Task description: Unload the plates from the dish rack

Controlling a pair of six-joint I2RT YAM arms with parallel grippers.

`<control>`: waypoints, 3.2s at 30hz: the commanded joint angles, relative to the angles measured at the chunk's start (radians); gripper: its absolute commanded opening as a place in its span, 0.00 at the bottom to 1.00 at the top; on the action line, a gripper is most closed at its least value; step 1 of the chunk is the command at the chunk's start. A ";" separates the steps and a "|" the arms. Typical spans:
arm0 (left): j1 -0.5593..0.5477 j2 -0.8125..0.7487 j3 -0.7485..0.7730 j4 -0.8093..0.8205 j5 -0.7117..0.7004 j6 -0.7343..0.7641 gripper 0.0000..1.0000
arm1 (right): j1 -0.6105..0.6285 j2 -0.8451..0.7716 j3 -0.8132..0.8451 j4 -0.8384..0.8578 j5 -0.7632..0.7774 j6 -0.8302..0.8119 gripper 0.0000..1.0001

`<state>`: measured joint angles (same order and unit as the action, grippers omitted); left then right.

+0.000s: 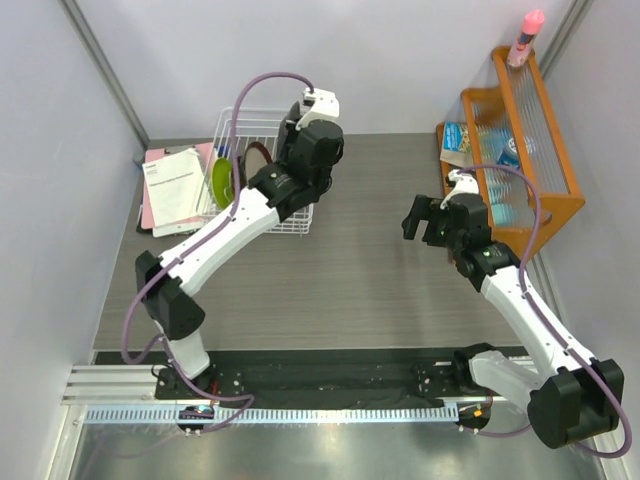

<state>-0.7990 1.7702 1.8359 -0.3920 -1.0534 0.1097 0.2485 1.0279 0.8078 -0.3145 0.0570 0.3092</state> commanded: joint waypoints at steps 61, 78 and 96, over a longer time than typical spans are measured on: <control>0.127 -0.611 -0.992 0.691 1.023 -1.033 0.00 | -0.020 0.293 -0.489 1.410 -0.754 0.823 0.01; 0.127 -0.690 -0.931 0.368 0.722 -0.768 0.94 | -0.152 -0.233 -0.274 0.254 -0.388 0.364 0.01; 0.127 -0.721 -0.897 0.274 0.440 -0.552 1.00 | -0.207 -0.095 -0.346 0.209 -0.355 0.314 0.01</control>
<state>-0.6682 1.0363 0.9012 -0.1066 -0.5491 -0.4854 0.0444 0.9245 0.4580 -0.2520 -0.2699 0.5991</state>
